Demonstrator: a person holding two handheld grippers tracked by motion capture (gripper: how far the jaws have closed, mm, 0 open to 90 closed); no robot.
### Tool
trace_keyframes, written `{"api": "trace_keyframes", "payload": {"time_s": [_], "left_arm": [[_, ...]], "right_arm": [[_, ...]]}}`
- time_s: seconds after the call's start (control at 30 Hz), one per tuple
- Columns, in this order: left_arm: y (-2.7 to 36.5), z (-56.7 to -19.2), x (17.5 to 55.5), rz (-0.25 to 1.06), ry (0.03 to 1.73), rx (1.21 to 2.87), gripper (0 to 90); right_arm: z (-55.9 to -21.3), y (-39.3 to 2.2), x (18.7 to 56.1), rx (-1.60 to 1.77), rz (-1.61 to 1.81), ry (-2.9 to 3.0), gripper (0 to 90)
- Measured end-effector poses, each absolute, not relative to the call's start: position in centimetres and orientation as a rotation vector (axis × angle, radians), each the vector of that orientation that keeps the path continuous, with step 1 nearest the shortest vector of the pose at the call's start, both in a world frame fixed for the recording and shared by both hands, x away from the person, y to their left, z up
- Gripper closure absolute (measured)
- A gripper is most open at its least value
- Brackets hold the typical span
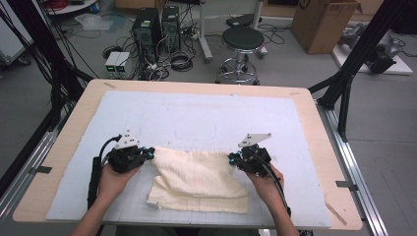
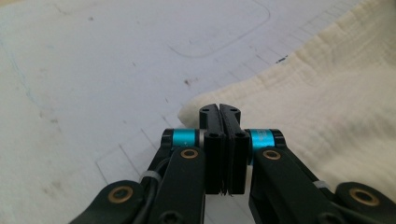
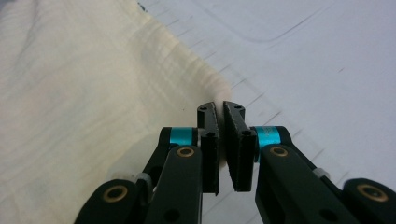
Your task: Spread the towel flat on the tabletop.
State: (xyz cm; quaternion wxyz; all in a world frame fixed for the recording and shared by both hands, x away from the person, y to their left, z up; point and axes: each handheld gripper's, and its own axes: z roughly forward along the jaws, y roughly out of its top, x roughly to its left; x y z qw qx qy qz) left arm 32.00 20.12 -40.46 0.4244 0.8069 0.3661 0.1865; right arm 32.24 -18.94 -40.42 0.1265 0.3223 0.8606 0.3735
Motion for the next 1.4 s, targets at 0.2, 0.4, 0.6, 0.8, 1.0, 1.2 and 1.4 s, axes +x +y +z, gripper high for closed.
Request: {"api": "trace_keyframes", "payload": {"time_s": [0.2, 0.4, 0.6, 0.8, 1.0, 1.2, 1.4], "left_arm": [[19.6, -38.6, 36.0, 0.486, 0.972, 1.939, 88.1], [19.6, -38.1, 40.1, 0.497, 1.032, 1.918, 88.1], [18.5, -39.1, 43.2, 0.514, 1.071, 1.948, 87.4], [18.5, -39.3, 44.2, 0.519, 1.082, 1.926, 68.7], [18.5, -39.6, 43.7, 0.437, 1.064, 1.956, 67.6], [17.6, -40.5, 42.9, 0.417, 1.043, 1.978, 68.3], [18.3, -42.6, 43.0, 0.392, 1.14, 2.001, 69.3]], "right_arm": [[-38.6, -19.3, 35.7, 0.994, 1.121, 2.427, 85.4], [-38.1, -20.3, 39.8, 1.102, 1.116, 2.369, 85.4], [-38.8, -19.7, 42.8, 1.127, 1.056, 2.341, 84.0], [-39.9, -20.4, 44.3, 1.183, 1.014, 2.302, 71.6], [-40.0, -20.7, 44.0, 1.195, 1.043, 2.36, 69.8], [-40.7, -19.9, 43.8, 1.205, 0.996, 2.434, 70.0], [-42.2, -20.1, 44.3, 1.298, 0.938, 2.442, 66.9]]}}
